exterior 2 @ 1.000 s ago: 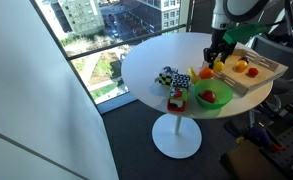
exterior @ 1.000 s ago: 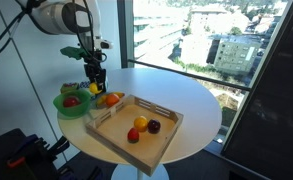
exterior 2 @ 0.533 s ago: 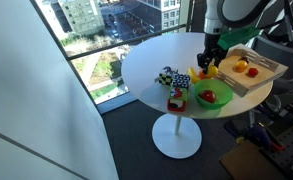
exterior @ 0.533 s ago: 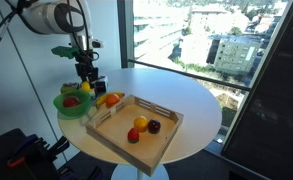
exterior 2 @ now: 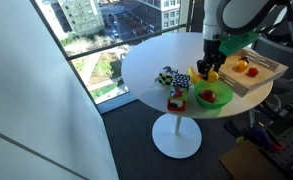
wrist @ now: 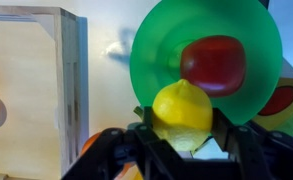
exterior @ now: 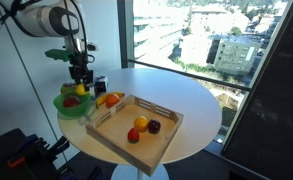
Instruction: Remove the yellow round fruit from the wooden tray and put it in the green bowl
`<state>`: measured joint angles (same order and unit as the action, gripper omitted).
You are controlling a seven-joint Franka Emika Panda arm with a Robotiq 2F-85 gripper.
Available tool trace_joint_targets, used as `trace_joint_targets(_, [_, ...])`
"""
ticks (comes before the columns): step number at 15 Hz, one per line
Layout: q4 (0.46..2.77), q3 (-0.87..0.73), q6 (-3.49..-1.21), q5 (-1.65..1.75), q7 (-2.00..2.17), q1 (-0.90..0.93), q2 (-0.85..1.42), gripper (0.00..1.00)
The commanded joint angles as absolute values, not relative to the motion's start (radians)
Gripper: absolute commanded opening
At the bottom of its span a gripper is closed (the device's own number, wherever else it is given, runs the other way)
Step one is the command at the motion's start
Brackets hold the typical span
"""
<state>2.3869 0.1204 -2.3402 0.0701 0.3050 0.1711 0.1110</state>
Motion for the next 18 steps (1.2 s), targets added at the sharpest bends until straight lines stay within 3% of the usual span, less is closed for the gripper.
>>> trace_joint_targets(1, [2.432, 0.127, -2.322, 0.066, 0.272, 0.168, 0.059, 0.34])
trace_joint_targets(15, [2.533, 0.131, -2.491, 0.086, 0.227, 0.167, 0.038, 0.34])
trace_joint_targets(16, [2.538, 0.131, -2.505, 0.085, 0.222, 0.167, 0.040, 0.39])
trace_joint_targets(18, [2.544, 0.131, -2.524, 0.085, 0.215, 0.167, 0.044, 0.85])
